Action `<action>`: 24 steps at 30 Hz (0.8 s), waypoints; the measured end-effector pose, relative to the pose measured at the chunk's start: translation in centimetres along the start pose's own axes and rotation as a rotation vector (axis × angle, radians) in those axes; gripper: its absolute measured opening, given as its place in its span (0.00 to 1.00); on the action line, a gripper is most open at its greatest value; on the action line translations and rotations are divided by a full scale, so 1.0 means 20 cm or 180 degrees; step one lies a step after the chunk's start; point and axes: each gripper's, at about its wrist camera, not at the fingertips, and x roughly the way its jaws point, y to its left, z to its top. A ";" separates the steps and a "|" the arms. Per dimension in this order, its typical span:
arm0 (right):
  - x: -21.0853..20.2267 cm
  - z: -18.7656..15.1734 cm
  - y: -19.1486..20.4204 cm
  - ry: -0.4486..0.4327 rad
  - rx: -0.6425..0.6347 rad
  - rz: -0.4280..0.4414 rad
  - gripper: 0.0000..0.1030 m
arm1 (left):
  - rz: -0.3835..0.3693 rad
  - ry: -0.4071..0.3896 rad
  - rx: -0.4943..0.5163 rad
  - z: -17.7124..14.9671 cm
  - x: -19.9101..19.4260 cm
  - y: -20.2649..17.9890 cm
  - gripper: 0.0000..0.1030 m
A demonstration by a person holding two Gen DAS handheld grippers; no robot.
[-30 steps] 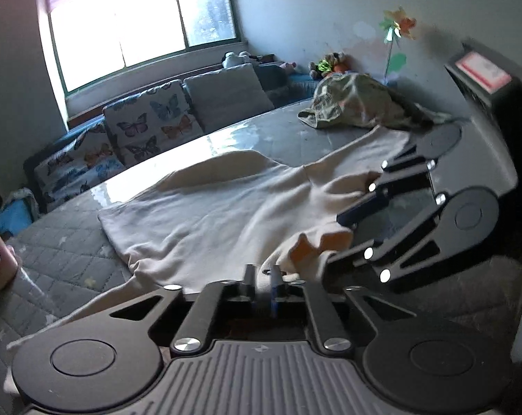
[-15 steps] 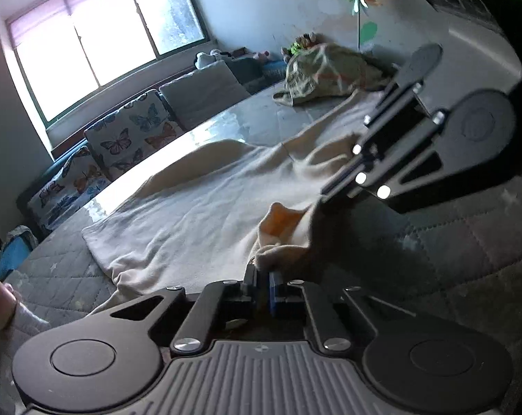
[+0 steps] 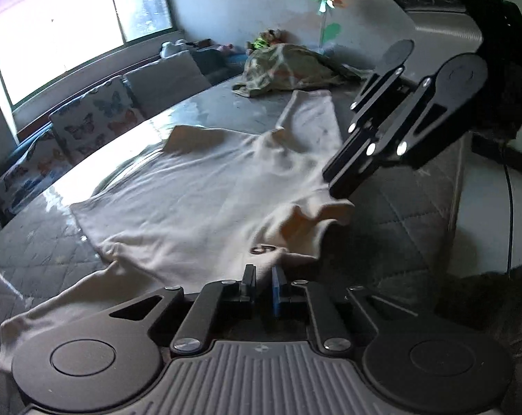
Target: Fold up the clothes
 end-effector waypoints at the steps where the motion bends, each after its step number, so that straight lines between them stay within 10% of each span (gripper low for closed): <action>1: -0.02 0.02 -0.03 -0.0043 0.0065 -0.0004 0.15 | 0.0008 -0.0021 -0.0049 0.01 -0.01 0.01 0.14; 6: -0.06 0.09 -0.22 -0.0257 0.0444 -0.0189 0.19 | 0.0234 -0.0211 -0.0232 0.07 -0.06 0.12 0.39; 24: 0.44 0.33 -1.13 -0.0399 0.1597 -0.1146 0.19 | 0.0650 0.0086 -0.1028 0.13 0.34 0.44 0.39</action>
